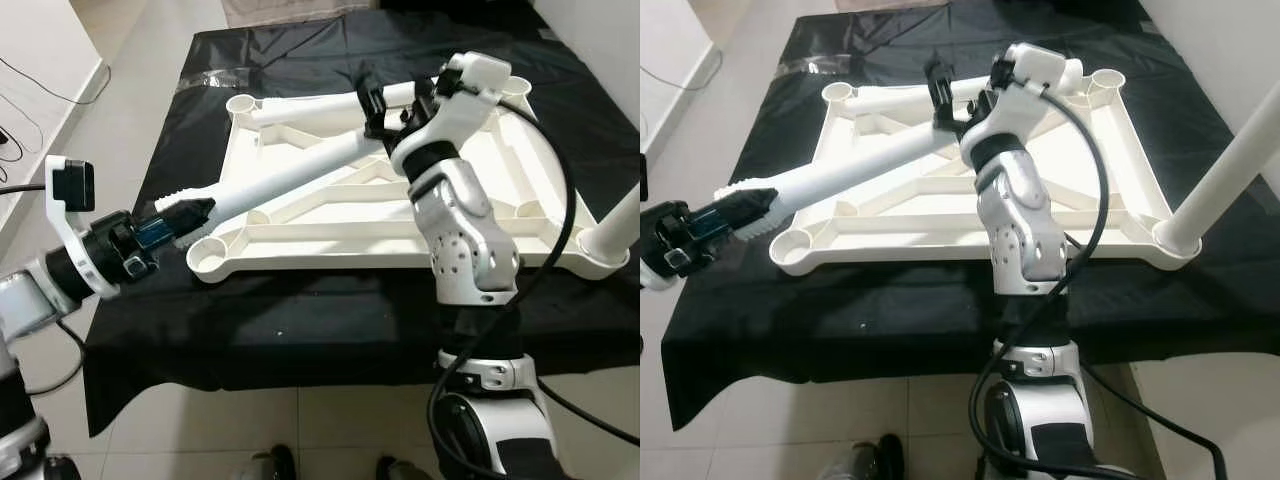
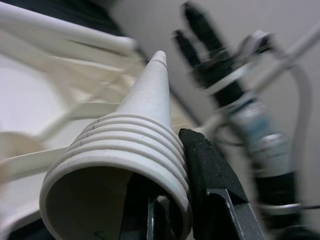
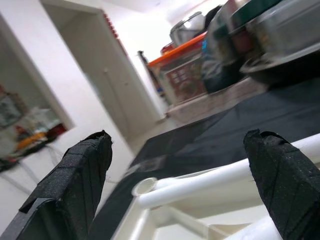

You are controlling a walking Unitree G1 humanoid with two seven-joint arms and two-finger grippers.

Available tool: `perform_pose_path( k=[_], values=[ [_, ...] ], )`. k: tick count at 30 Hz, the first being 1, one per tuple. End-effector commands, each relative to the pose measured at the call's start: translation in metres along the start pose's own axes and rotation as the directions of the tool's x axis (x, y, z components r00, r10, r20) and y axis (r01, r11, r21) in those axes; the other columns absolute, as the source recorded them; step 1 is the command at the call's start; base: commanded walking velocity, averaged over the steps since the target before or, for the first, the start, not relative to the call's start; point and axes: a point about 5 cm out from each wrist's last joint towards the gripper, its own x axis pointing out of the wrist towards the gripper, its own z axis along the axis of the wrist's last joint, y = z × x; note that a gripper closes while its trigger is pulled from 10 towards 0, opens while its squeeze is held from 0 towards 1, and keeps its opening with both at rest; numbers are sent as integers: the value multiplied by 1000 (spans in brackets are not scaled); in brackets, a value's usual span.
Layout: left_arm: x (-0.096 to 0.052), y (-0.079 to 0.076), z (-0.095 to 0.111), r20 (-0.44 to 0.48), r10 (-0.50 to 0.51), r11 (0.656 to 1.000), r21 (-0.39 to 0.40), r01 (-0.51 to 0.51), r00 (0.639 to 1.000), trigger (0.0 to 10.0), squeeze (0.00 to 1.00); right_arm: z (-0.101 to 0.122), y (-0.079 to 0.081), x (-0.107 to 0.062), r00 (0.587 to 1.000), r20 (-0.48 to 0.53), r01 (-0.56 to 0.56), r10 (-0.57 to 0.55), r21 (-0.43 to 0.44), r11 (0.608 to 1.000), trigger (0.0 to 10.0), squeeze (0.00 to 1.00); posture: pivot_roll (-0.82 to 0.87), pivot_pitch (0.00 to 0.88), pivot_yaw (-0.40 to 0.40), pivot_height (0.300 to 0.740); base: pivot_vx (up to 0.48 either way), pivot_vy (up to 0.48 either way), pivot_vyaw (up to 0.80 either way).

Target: Building children table

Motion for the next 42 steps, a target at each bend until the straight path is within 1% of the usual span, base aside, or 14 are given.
perform_pose_path(
  k=[1, 3, 4, 6, 7, 10, 13, 16, 18, 20, 25, 26, 38, 42],
  values=[
    [-6, 2, -1, 26, 99, 993, 54, -101, 995, 5412, 0, -2, 3, 2, 998, -22, -50, 51, 54, 997, 10000, 1000, 18, 185, 35, 740, 0, 0, 0],
    [-8, 3, -3, 41, 129, 990, 50, -131, 991, 5412, 0, -2, 3, 3, 998, -29, -59, 61, 58, 997, 10000, 1000, 18, 185, 35, 740, 0, 0, 0],
    [-11, 3, -5, 52, 158, 986, 54, -161, 986, 10000, 0, -5, 0, 3, 996, -62, -59, 66, 112, 992, 10000, 1000, 15, 182, 31, 740, 0, 0, 0],
    [-14, 2, -8, 65, 189, 979, 65, -193, 980, 10000, 0, -9, -3, 4, 992, -97, -56, 74, 178, 982, 10000, 1000, 15, 182, 31, 740, 0, 0, 0],
    [-15, 0, -6, 86, 212, 971, 94, -219, 974, 10000, 0, -11, -8, 4, 989, -115, -66, 89, 191, 979, 10000, 0, 16, 180, 22, 740, 0, 0, 0],
    [-16, -3, -1, 139, 244, 957, 125, -262, 960, 10000, 0, -16, -16, 4, 981, -161, -78, 113, 210, 975, 10000, 0, 14, 177, 19, 740, 0, 0, 0],
    [-13, -12, 11, 233, 260, 931, 196, -307, 937, 10000, 0, -46, -25, -5, 910, -374, -75, 178, 273, 959, 10000, 0, 10, 175, 12, 740, 0, 0, 0],
    [-10, -17, 14, 257, 255, 921, 230, -315, 932, 10000, 0, -59, -24, -11, 871, -442, -65, 212, 323, 944, 10000, 0, 8, 172, 6, 740, 0, 0, 0],
    [-2, -29, 13, 269, 196, 923, 274, -270, 943, 10000, 0, -70, -17, -18, 827, -472, -49, 305, 480, 876, 10000, 0, 11, 169, -1, 740, 0, 0, 0],
    [2, -35, 12, 271, 166, 929, 279, -242, 948, 10000, 0, -73, -14, -20, 815, -470, -46, 340, 533, 845, 10000, 0, 11, 169, -1, 740, 0, 0, 0],
    [8, -44, 4, 264, 136, 931, 295, -214, 955, 10000, 0, -75, -10, -18, 823, -436, 4, 363, 645, 764, 10000, 0, 12, 166, -11, 740, 0, 0, 0],
    [11, -47, -4, 269, 141, 934, 283, -218, 953, 10000, 0, -78, -18, -15, 826, -439, 66, 355, 699, 712, 10000, 0, 9, 164, -18, 740, 0, 0, 0],
    [10, -51, -8, 274, 153, 929, 287, -233, 949, 10000, 0, -86, -40, -23, 816, -455, 154, 357, 765, 625, 10000, 0, 14, 155, -29, 740, 0, 0, 0],
    [11, -54, -14, 249, 138, 935, 287, -209, 959, 10000, 0, -82, -39, -25, 824, -392, 122, 409, 828, 547, 10000, 0, 16, 152, -27, 740, 0, 0, 0]
  ],
)
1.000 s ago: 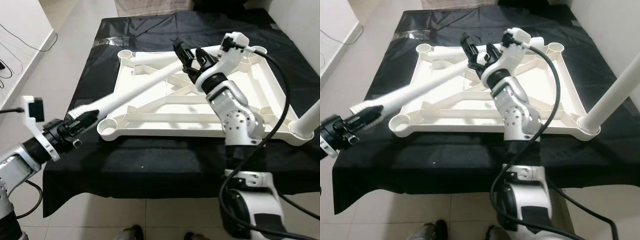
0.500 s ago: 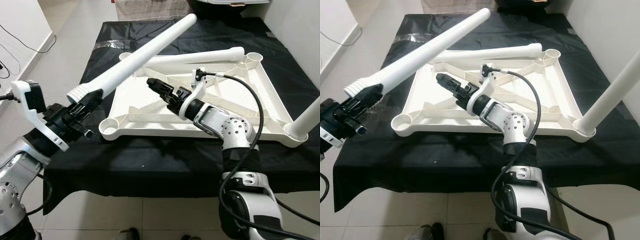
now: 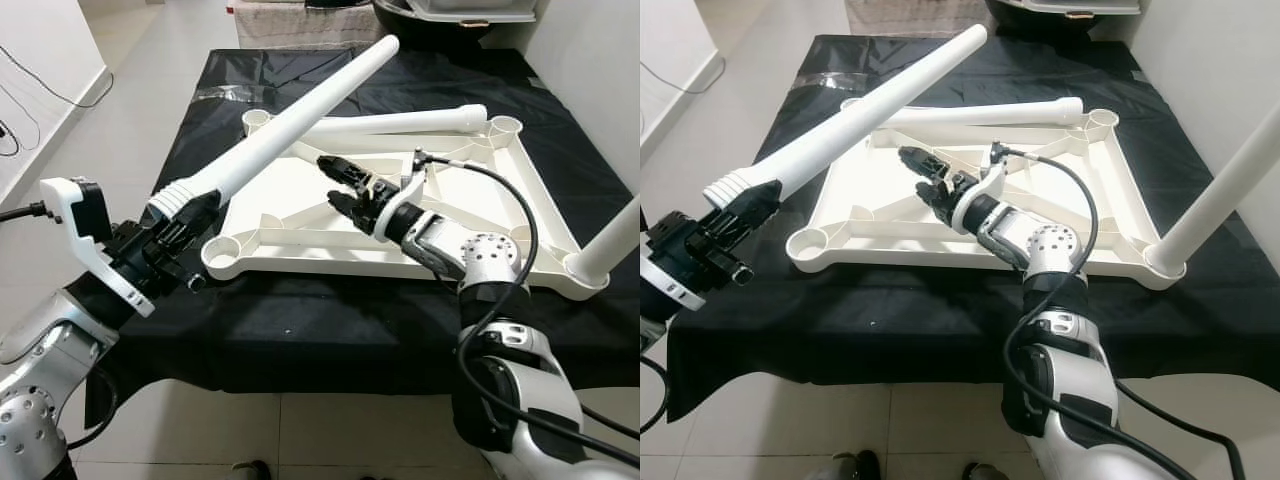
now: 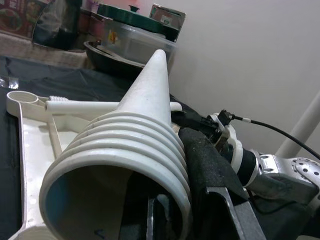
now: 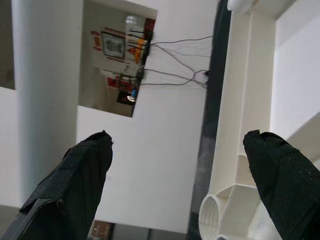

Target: Building children table

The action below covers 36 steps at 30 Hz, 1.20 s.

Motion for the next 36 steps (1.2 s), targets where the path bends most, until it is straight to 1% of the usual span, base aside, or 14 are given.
perform_pose_path(
  k=[1, 3, 9, 11, 14, 16, 17, 18, 20, 26, 27, 29, 32, 36],
  values=[
    [-1, -6, 2, 12, -24, 999, 21, 24, 1000, 10000, 0, -2, -3, -3, 1000, -4, -19, 20, 33, 999, 10000, 0, 16, 152, -27, 740, 0, 0, 0],
    [-1, -13, -8, -15, -40, 999, 0, 40, 999, 10000, 0, -3, 6, -4, 992, -12, -126, 128, 87, 988, 10000, 0, 15, 146, -28, 740, 0, 0, 0],
    [-5, -17, -21, -42, -39, 998, -42, 37, 998, 10000, 0, -8, 9, -7, 979, -61, -187, 193, 92, 978, 10000, 0, 12, 142, -28, 740, 0, 0, 0],
    [-8, -21, -28, -63, -46, 997, -58, 42, 997, 10000, 0, -13, 10, -11, 966, -101, -224, 236, 115, 968, 10000, 0, 9, 136, -29, 740, 0, 0, 0],
    [-8, -24, -33, -75, -43, 997, -67, 38, 996, 10000, 0, -17, 12, -12, 956, -124, -250, 267, 138, 958, 10000, 0, 9, 136, -29, 740, 0, 0, 0],
    [-8, -24, -33, -75, -43, 997, -67, 38, 996, 10000, 0, -17, 12, -12, 956, -124, -250, 267, 138, 958, 10000, 0, 9, 136, -29, 740, 0, 0, 0],
    [-7, -28, -36, -78, -58, 995, -83, 52, 995, 10000, 0, -24, 12, -11, 951, -143, -254, 274, 144, 957, 10000, 0, 6, 130, -30, 740, 0, 0, 0],
    [-7, -28, -36, -78, -58, 995, -83, 52, 995, 10000, 0, -24, 12, -11, 951, -143, -254, 274, 144, 957, 10000, 0, 6, 130, -30, 740, 0, 0, 0],
    [-2, -34, -40, -79, -83, 992, -98, 75, 993, 10000, 0, -29, 11, -8, 951, -153, -245, 268, 153, 957, 10000, 0, 6, 129, -33, 740, 0, 0, 0],
    [6, -43, -45, -80, -112, 988, -115, 103, 990, 10000, 0, -33, 8, -3, 957, -154, -222, 247, 163, 961, 10000, 0, 10, 133, -35, 740, 0, 0, 0],
    [9, -49, -49, -80, -128, 985, -131, 117, 989, 10000, 0, -34, 7, 0, 962, -148, -205, 229, 158, 966, 10000, 0, 10, 136, -34, 740, 0, 0, 0],
    [9, -49, -49, -80, -128, 985, -131, 117, 989, 10000, 0, -34, 7, 0, 962, -148, -205, 229, 158, 966, 10000, 0, 10, 136, -34, 740, 0, 0, 0],
    [11, -54, -53, -81, -138, 982, -138, 126, 987, 10000, 0, -31, 1, 4, 982, -101, -147, 162, 145, 978, 10000, 0, 10, 136, -34, 740, 0, 0, 0],
    [11, -56, -55, -76, -139, 980, -152, 126, 987, 10000, 0, -29, 1, 7, 988, -67, -125, 136, 152, 980, 10000, 0, 10, 136, -34, 740, 0, 0, 0]
  ],
)
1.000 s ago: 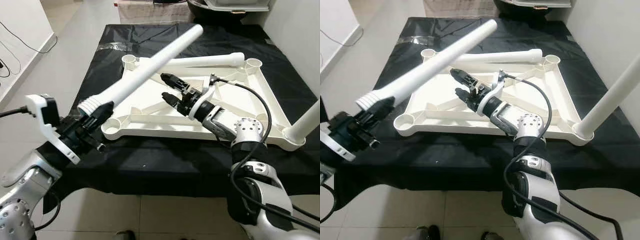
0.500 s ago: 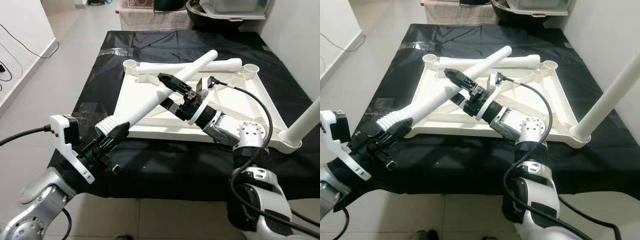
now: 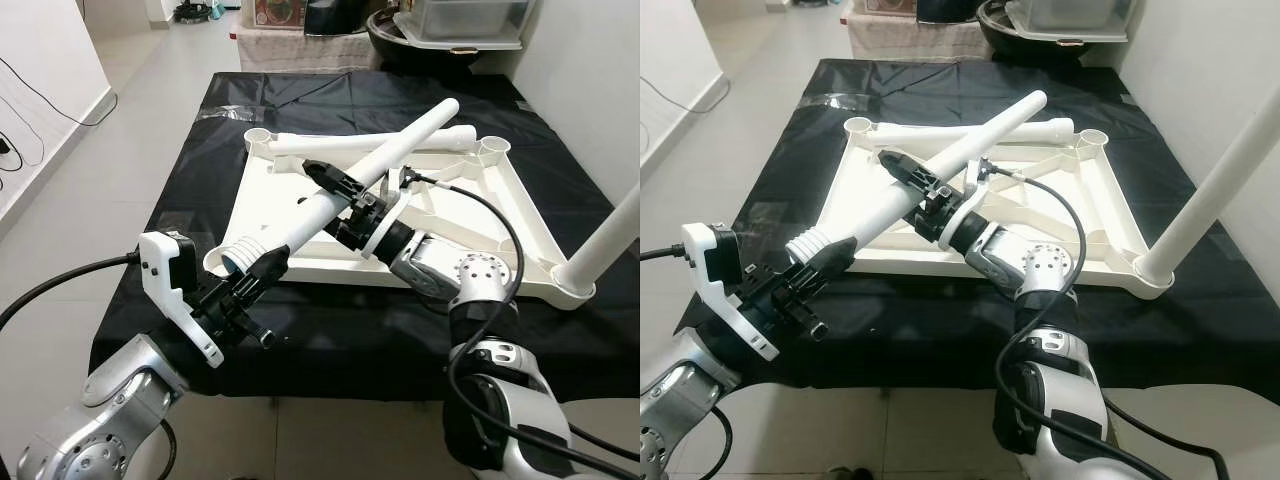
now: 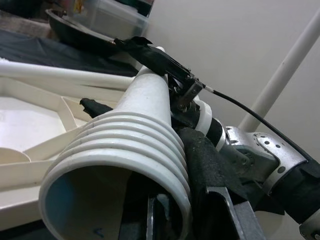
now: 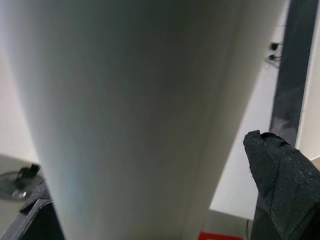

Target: Building children table

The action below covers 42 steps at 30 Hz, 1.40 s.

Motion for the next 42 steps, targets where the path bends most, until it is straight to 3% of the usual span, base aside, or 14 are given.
perform_pose_path(
  k=[1, 13, 14, 15, 27, 36, 37, 42],
  values=[
    [2, -13, -2, 3, -77, 997, -14, 77, 997, 10000, 0, -1, 4, 7, 1000, -4, 10, -10, -3, 1000, 10000, 0, 10, 136, -34, 740, 0, 0, 0],
    [3, -14, -8, 7, -65, 998, -25, 65, 998, 10000, 0, 1, 13, 13, 1000, 21, -19, 19, -9, 1000, 10000, 0, 6, 145, -37, 740, 0, 0, 0],
    [3, -14, -8, 7, -62, 998, -28, 62, 998, 10000, 0, 1, 15, 14, 1000, 21, -22, 23, -12, 1000, 4627, 0, 6, 145, -37, 740, 0, 0, 0],
    [3, -13, -9, 4, -60, 998, -25, 61, 998, 10000, 0, 1, 16, 14, 999, 21, -28, 28, -12, 1000, 0, 0, 6, 145, -37, 740, 0, 0, 0],
    [-1, -7, -11, -22, -41, 999, -7, 40, 999, 10000, 0, 0, 22, 15, 999, 15, -47, 48, -17, 999, 0, 0, 3, 149, -36, 740, 0, 0, 0],
    [-5, 5, -15, -80, 26, 998, -47, -30, 996, 10000, 0, -1, 22, 13, 999, 13, -45, 46, -21, 999, 0, 0, 2, 153, -33, 740, 0, 0, 0],
    [-5, 7, -15, -77, 38, 998, -55, -43, 996, 10000, 1000, -1, 22, 13, 999, 13, -45, 46, -21, 999, 0, 0, 2, 153, -33, 740, 0, 0, 0],
    [-7, 12, -14, -57, 73, 995, -63, -76, 996, 10000, 1000, -1, 23, 12, 999, 15, -47, 47, -21, 999, 0, 0, 2, 153, -34, 740, 0, 0, 0]
  ],
)
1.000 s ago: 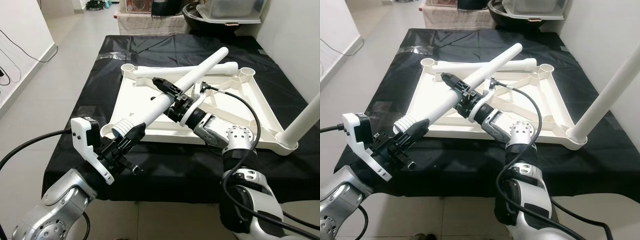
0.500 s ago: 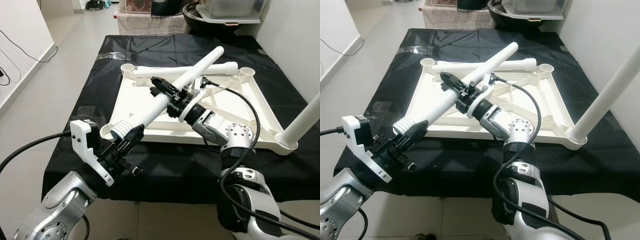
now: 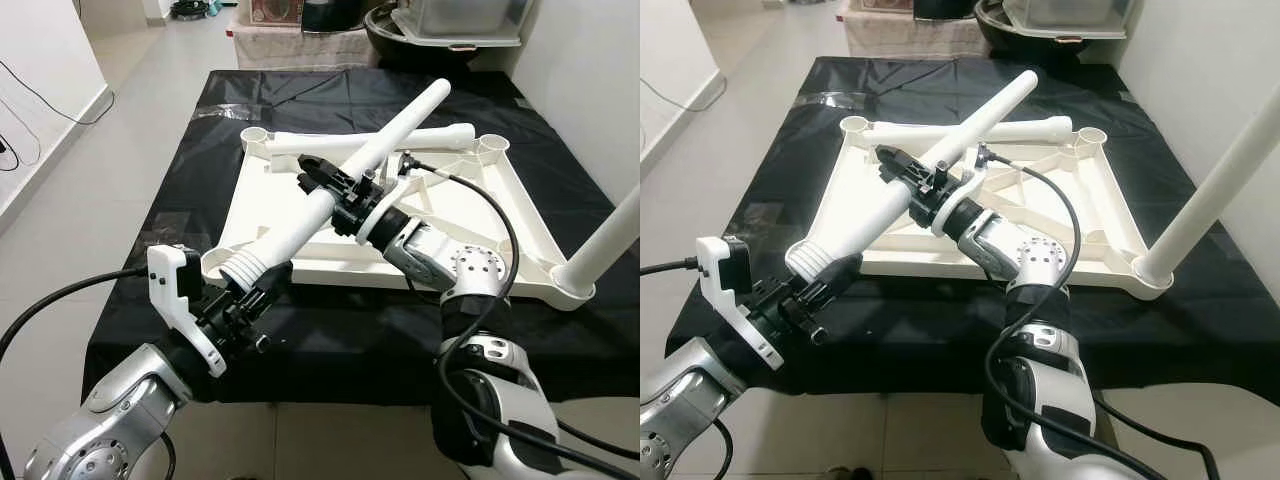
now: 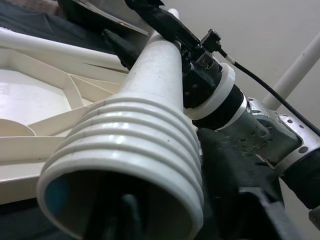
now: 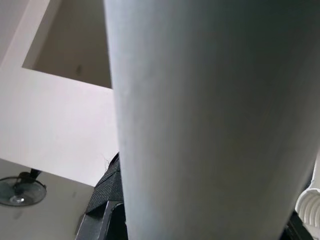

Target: Building children table

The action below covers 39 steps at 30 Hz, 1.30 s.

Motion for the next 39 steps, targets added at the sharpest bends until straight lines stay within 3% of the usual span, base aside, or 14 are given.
perform_pose_path(
  k=[1, 7, 8, 22, 25, 26, 28, 30, 31, 33, 34, 36, 37, 39],
  values=[
    [-3, 4, -4, -23, 23, 1000, -16, -23, 999, 10000, 1000, -1, 2, 0, 1000, 1, -17, 17, 10, 1000, 0, 0, 2, 153, -34, 740, 0, 0, 0],
    [-9, 4, -11, -73, 39, 999, -1, -39, 997, 10000, 1000, 6, 8, 2, 999, 26, -32, 32, -5, 999, 0, 0, 3, 154, -34, 740, 0, 0, 0],
    [-11, 4, -12, -77, 58, 998, 4, -58, 995, 10000, 0, 10, 10, 3, 999, 40, -32, 33, -15, 999, 0, 0, 6, 151, -34, 740, 0, 0, 0],
    [-15, -2, -19, -84, 74, 997, -6, -75, 994, 10000, 0, 40, 16, 10, 981, 192, 23, -7, -81, 996, 0, 0, 12, 138, -34, 740, 0, 0, 0],
    [-15, -2, -19, -77, 94, 996, 4, -94, 993, 10000, 0, 46, 15, 9, 977, 207, 100, -57, -202, 974, 0, 0, 16, 133, -35, 740, 0, 0, 0],
    [-15, -2, -19, -73, 109, 994, 8, -109, 991, 10000, 0, 48, 15, 8, 973, 215, 135, -78, -268, 954, 0, 0, 20, 123, -37, 740, 0, 0, 0],
    [-14, 4, -19, -44, 189, 982, 19, -189, 981, 10000, 0, 58, 12, 5, 924, 339, 342, -177, -528, 777, 0, 0, 19, 115, -31, 740, 0, 0, 0],
    [-14, 8, -20, -21, 248, 969, 24, -247, 969, 10000, 0, 64, 13, 3, 884, 431, 440, -178, -644, 626, 0, 0, 19, 110, -30, 740, 0, 0, 0],
    [-14, 9, -21, -20, 259, 966, 30, -258, 966, 10000, 0, 64, 15, 2, 874, 455, 463, -171, -672, 577, 1843, 0, 19, 110, -30, 740, 0, 0, 0],
    [-14, 9, -21, -20, 265, 964, 34, -264, 964, 10000, 0, 64, 16, 2, 869, 467, 474, -165, -689, 549, 1843, 0, 19, 110, -30, 740, 0, 0, 0],
    [-13, 10, -20, -3, 287, 957, 33, -287, 958, 10000, 0, 64, 18, 1, 863, 480, 484, -154, -702, 523, 10000, 0, 19, 105, -30, 740, 0, 0, 0],
    [-11, 18, -10, 76, 377, 921, 75, -382, 923, 10000, 0, 64, 25, 0, 845, 524, 511, -107, -732, 450, 10000, 0, 19, 99, -27, 740, 0, 0, 0],
    [-11, 18, -10, 76, 377, 921, 75, -382, 923, 10000, 0, 64, 25, 0, 845, 524, 511, -107, -732, 450, 10000, 0, 19, 99, -27, 740, 0, 0, 0],
    [-11, 22, -7, 102, 414, 901, 96, -423, 905, 10000, 0, 60, 27, -1, 846, 527, 517, -77, -778, 357, 10000, 0, 18, 91, -26, 740, 0, 0, 0]
  ],
)
